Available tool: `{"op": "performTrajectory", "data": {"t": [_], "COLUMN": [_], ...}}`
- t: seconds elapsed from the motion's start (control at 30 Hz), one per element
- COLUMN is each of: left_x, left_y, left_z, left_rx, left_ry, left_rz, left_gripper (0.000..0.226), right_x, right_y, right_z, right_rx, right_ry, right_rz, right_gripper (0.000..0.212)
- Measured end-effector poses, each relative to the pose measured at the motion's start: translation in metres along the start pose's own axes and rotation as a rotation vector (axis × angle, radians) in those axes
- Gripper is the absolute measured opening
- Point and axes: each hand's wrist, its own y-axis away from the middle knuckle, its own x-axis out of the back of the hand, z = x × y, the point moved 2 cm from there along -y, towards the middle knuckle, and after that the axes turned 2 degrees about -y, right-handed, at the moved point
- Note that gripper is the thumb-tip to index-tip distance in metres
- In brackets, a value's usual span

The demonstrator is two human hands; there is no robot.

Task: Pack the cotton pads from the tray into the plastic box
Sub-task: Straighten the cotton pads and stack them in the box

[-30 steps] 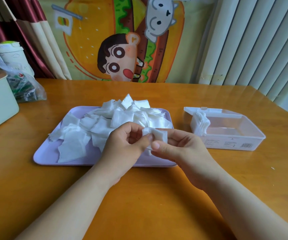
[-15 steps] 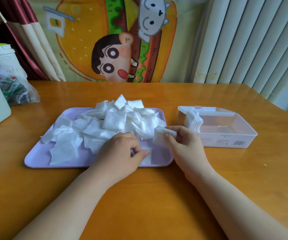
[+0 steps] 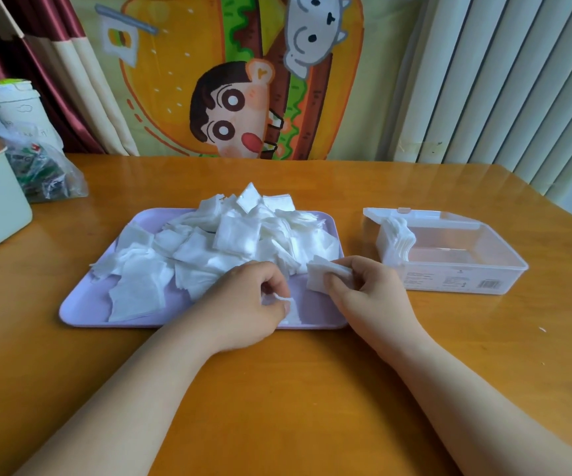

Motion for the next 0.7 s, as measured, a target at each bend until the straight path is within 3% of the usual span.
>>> {"op": "performTrajectory", "data": {"t": [0.17,0.3,0.4,0.57,0.7], "left_x": [0.004,0.005,0.002,-0.003,-0.005], "left_y": [0.003,0.003,0.007,0.009,0.008], "left_z": [0.003,0.011,0.021,0.025,0.022], "left_rx": [0.027,0.015,-0.015,-0.055,-0.061], "left_ry": [0.379,0.672,0.826,0.824,0.762], "left_rz": [0.154,0.122,0.077,0.084,0.118], "left_gripper": [0.021,0.041,0.035,0.020,0.016], "right_x": [0.001,0.003,0.003,0.001,0.002], "right_y": [0.000,0.003,0.003,0.005,0.005], "right_z": [-0.001,-0.006,-0.009,-0.011,-0.012], "right_rx": [0.016,0.011,-0.008,-0.068,-0.062], "right_ry": [-0.055,-0.215,-0.315,-0.418,-0.443], "right_rz": [0.014,-0.052,-0.056,-0.177,-0.181], "right_gripper": [0.013,0.022,0.019,0.016,0.013]}}
